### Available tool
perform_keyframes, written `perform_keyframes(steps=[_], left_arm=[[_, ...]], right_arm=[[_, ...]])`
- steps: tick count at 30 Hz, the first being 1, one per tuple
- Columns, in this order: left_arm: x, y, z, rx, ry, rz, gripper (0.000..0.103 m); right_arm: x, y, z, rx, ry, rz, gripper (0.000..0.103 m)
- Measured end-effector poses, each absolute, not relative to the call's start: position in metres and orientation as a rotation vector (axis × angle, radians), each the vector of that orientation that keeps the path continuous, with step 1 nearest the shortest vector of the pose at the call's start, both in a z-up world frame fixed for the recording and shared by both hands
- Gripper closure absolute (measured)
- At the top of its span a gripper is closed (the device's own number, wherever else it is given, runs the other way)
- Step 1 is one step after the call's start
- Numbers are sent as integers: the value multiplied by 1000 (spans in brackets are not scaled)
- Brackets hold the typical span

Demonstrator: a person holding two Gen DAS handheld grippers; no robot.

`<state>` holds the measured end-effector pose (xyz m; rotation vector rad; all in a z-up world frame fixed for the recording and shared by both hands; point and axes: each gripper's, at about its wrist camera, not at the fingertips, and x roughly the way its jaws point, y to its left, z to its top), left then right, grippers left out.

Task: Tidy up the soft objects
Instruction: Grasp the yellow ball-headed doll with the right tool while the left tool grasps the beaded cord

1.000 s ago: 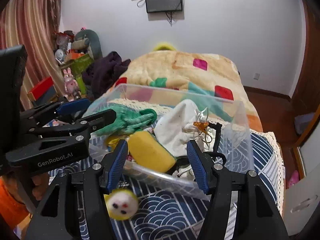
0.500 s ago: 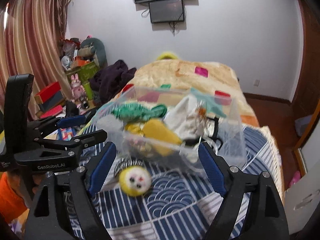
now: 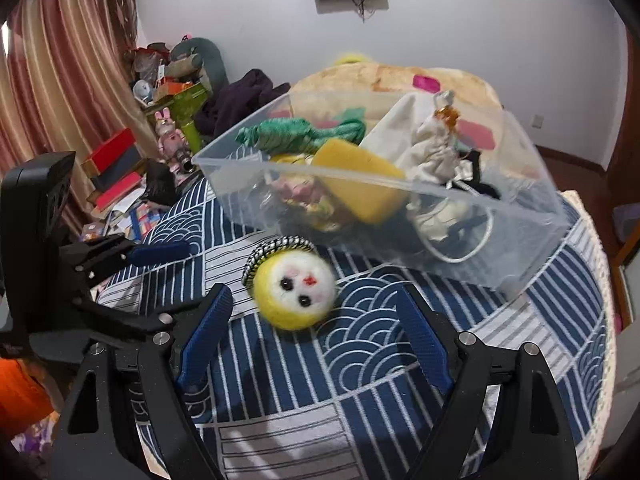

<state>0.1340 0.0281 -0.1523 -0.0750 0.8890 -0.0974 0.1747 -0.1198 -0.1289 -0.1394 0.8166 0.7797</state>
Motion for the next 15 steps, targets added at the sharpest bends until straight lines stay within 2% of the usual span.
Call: perform_keyframes(steps=[4,7,8,9,15], left_arm=[[138,19,-150,-64,879,-104,52],[141,13,-150,-50,876,-111,62],[142,12,-149,-44,873,-111,64],[142,10,-149,-41,866,-114,65],[148,6,-143,-29,840,-131,70]], right_arm=[[177,-114,-136,-145,849,794,33],[183,-108,-141,-128,889,818,46],[185,-107,-143,-117,903,828,56],[186,-108,-144,-111,909,832,60],[181,-122,-142,-77,888,810,61]])
